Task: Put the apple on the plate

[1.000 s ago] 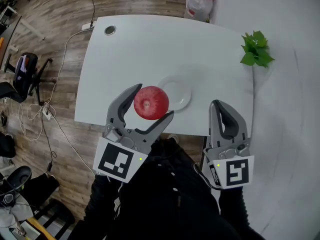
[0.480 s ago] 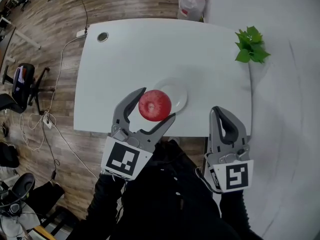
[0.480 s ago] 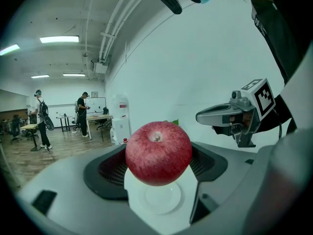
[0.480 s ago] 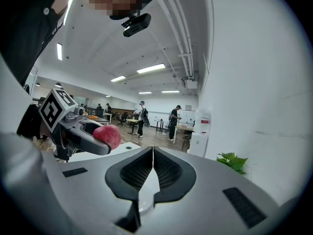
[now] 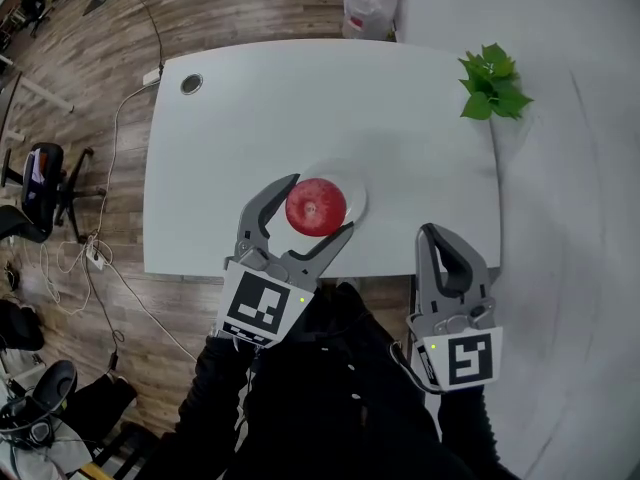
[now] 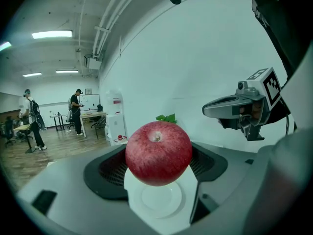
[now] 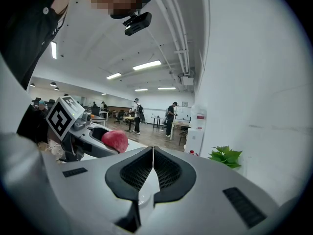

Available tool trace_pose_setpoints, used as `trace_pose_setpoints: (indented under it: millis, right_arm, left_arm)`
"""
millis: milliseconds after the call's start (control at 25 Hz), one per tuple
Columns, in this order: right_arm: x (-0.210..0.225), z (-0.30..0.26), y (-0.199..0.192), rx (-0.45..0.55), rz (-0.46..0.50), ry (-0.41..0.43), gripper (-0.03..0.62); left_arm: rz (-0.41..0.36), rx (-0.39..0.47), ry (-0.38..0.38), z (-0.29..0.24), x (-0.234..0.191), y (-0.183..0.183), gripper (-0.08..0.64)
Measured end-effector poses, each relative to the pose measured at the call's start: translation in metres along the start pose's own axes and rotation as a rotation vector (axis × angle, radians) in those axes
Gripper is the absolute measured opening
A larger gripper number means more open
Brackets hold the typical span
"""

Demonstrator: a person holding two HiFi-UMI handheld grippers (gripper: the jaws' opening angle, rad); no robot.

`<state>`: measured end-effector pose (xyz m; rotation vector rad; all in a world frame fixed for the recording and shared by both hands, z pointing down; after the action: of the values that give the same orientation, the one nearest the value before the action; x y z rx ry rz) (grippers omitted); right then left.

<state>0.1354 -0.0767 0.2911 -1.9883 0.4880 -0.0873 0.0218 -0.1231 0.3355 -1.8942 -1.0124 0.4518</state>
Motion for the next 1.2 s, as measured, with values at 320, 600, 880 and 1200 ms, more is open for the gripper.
trace_pose_setpoints:
  millis: [320, 600, 880, 1200]
  right_arm:
    - [0.002, 0.002, -0.012, -0.028, -0.018, -0.019, 0.041]
    - [-0.003, 0.000, -0.022, -0.064, -0.035, -0.018, 0.043]
    - [-0.003, -0.004, -0.034, -0.092, -0.062, -0.018, 0.042]
    - [-0.007, -0.005, -0.042, -0.120, -0.063, -0.003, 0.041]
  left_arm:
    - [-0.043, -0.053, -0.025, -0.030, 0.000, -0.020, 0.371]
    - [-0.039, -0.100, -0.051, -0.054, 0.001, -0.041, 0.370]
    - [-0.040, -0.182, -0.071, -0.085, 0.006, -0.075, 0.370]
    - [-0.053, -0.258, -0.090, -0.110, 0.011, -0.107, 0.370]
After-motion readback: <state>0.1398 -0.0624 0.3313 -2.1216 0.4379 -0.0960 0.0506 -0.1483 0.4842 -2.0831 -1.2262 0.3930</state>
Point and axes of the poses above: the fingertips, and each gripper's own axes: z backward along the fingers, x to its right, y out of its top, the point moved 1 cm from there along z, backward along the fingers, and after that the axes turned 14 degrees about -x, right-handed, at the moved point
